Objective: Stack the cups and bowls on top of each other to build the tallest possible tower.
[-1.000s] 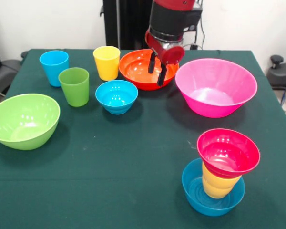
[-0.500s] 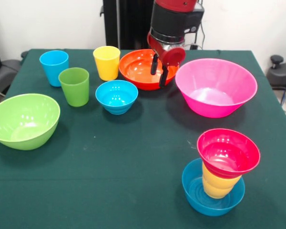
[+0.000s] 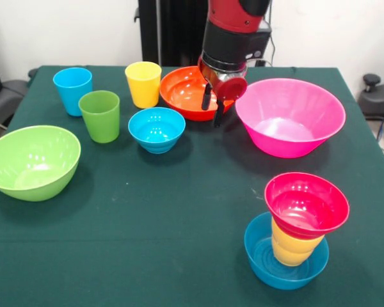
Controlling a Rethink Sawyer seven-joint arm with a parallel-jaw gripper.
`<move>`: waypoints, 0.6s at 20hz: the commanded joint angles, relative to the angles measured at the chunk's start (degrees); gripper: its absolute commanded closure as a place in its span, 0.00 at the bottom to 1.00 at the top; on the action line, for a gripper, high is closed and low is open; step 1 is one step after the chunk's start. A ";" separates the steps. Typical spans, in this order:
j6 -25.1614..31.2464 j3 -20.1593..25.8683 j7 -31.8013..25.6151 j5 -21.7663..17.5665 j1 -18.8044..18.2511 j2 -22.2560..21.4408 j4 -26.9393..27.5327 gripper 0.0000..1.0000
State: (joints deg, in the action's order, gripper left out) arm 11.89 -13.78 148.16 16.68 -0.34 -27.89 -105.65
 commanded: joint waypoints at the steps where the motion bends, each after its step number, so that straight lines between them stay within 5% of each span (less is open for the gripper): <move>1: -2.42 6.13 9.75 2.82 -0.41 3.69 -3.30 0.00; 12: -3.94 6.62 9.12 3.24 -0.67 4.64 -3.24 0.00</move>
State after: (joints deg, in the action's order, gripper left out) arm 11.25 -13.73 148.16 17.90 -0.35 -26.01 -106.38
